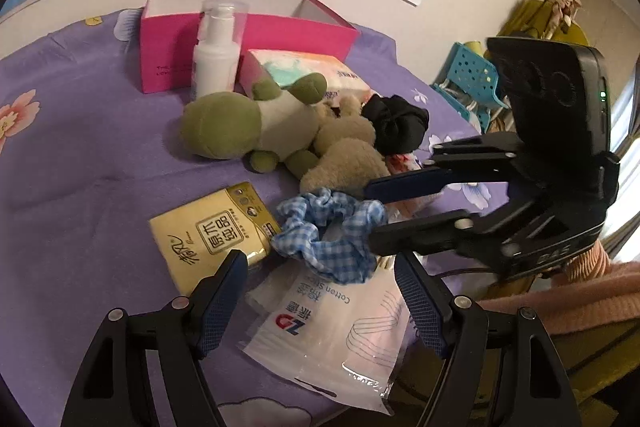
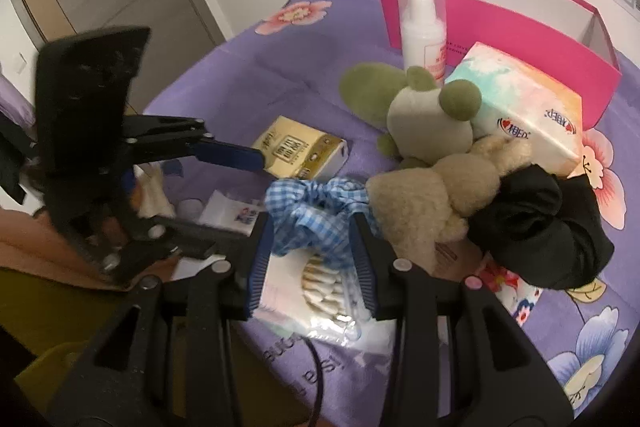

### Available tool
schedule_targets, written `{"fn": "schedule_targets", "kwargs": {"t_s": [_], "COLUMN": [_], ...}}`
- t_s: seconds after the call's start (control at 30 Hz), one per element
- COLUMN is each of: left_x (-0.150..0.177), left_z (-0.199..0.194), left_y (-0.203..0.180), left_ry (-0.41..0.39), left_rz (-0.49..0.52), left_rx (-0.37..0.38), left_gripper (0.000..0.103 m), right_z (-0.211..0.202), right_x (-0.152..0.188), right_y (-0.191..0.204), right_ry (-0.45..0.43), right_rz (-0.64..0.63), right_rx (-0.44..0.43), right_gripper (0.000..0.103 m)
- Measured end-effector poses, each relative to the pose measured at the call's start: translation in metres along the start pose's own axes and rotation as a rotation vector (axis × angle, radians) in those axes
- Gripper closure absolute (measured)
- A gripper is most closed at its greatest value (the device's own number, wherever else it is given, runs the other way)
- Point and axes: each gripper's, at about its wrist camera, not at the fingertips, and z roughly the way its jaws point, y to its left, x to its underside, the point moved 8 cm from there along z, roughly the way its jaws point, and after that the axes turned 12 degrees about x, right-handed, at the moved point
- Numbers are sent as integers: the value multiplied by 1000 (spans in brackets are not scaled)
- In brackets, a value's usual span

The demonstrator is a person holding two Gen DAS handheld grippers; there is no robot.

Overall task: Organize soft objects
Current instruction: 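Grasp the blue gingham scrunchie with the left gripper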

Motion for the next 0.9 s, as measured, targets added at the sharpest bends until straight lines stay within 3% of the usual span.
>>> {"fn": "schedule_targets", "kwargs": {"t_s": [0.1,0.23,0.27,0.63,0.8,0.9], "left_x": [3,4,3,-31,-53,-65], "left_z": [4,2,2,1,-3,-8], "left_y": [4,6,6,-13,-19,-22], "left_ry": [10,6,2,-87,-125,-144], "left_rz": [-16,-14,-11,78,122,149], "left_rx": [4,10,12,65,79,74], "left_gripper": [26,26,26,27,57,67], "right_z": [13,21,22,-30,-47,-54], "right_x": [0,5,5,-24,-38,-44], "right_y": [1,0,0,-6,-7,-11], "right_ry": [14,28,33,-102,-149,-168], "right_rz": [-15,-19,-20,79,96,104], "right_rx": [25,30,30,-99,-134,-132], "right_gripper": [62,87,89,92,92,92]}}
